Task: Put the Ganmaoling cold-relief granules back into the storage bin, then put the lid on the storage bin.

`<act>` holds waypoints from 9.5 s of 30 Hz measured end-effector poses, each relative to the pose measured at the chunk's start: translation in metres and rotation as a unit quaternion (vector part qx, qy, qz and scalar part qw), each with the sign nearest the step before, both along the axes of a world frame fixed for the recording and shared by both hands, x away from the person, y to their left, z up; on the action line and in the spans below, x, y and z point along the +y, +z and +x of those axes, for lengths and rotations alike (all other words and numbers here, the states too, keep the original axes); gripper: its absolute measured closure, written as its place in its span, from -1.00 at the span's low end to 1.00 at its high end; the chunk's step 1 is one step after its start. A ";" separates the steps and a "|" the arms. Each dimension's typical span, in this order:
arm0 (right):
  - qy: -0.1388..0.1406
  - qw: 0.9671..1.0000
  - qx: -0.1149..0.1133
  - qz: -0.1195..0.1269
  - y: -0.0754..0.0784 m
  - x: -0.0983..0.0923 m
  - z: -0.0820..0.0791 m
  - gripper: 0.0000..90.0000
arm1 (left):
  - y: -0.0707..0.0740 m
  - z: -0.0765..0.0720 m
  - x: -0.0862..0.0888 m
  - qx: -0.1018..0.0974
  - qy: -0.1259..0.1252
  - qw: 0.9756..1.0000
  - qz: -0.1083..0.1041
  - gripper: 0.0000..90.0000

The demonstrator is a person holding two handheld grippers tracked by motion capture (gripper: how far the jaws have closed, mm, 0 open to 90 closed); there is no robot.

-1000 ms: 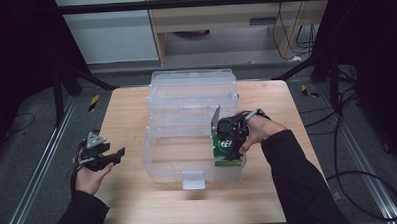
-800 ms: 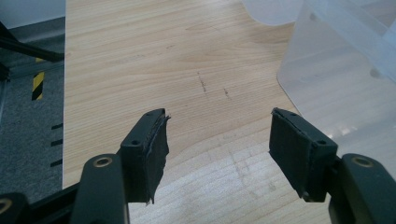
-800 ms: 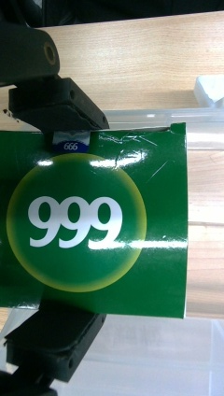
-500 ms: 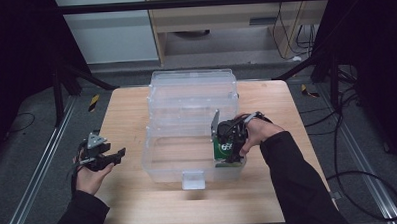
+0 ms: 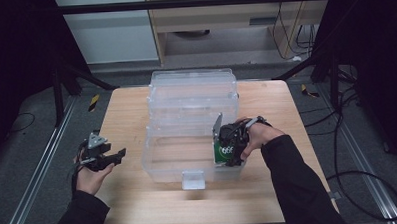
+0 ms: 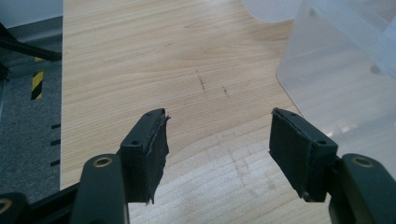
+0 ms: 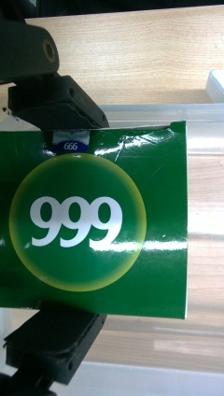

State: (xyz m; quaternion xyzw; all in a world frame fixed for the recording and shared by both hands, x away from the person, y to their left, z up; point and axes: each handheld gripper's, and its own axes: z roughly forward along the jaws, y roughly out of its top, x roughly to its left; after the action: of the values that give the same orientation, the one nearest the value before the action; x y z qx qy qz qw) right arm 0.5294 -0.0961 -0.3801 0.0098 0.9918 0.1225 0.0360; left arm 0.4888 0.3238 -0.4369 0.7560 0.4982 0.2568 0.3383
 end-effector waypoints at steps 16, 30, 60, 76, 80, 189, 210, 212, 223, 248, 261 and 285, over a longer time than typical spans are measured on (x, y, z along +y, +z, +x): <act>-0.029 0.999 -0.010 -0.009 0.000 -0.001 -0.003 -0.63 | 0.001 0.000 0.001 0.000 0.003 1.000 -0.003 -0.16; -0.078 0.995 -0.044 0.033 0.021 -0.022 -0.013 -0.58 | 0.001 -0.001 0.002 -0.005 -0.004 1.000 -0.007 0.02; -0.118 0.977 -0.074 0.163 0.039 -0.029 -0.057 -0.44 | 0.005 -0.002 0.000 -0.028 -0.020 0.999 -0.020 0.18; -0.100 0.981 -0.043 0.160 0.024 0.005 -0.059 -0.25 | 0.006 -0.001 0.000 -0.031 -0.014 0.999 -0.026 0.00; -0.096 0.982 -0.039 0.160 0.021 0.010 -0.057 -0.20 | 0.006 -0.001 0.001 -0.032 -0.012 0.999 -0.025 -0.02; -0.064 0.995 0.054 0.054 -0.020 0.057 -0.045 0.50 | 0.157 0.065 -0.092 -0.086 -0.332 0.933 0.112 -0.07; -0.064 0.995 0.056 0.053 -0.020 0.057 -0.045 0.51 | 0.163 0.097 -0.127 -0.053 -0.391 0.897 0.198 0.19; -0.063 0.995 0.056 0.053 -0.020 0.057 -0.045 0.51 | 0.162 0.100 -0.129 -0.049 -0.395 0.894 0.207 0.22; -0.063 0.995 0.056 0.055 -0.021 0.057 -0.044 0.51 | 0.148 0.111 -0.145 -0.035 -0.416 0.878 0.233 0.37; -0.060 0.995 0.055 0.056 -0.021 0.056 -0.044 0.51 | 0.129 0.122 -0.178 -0.029 -0.436 0.849 0.296 0.64; -0.060 0.996 0.046 0.055 -0.021 0.056 -0.046 0.51 | 0.129 0.122 -0.185 -0.012 -0.435 0.841 0.323 0.72; -0.066 0.995 0.035 0.069 -0.022 0.053 -0.050 0.51 | 0.137 0.114 -0.194 0.006 -0.446 0.821 0.357 0.90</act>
State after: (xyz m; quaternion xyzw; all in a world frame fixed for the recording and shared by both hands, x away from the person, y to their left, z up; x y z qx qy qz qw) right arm 0.4795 -0.0426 -0.4021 0.0820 0.9788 0.1873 0.0088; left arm 0.6029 0.1297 -0.2998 0.9650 -0.0182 0.2330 0.1194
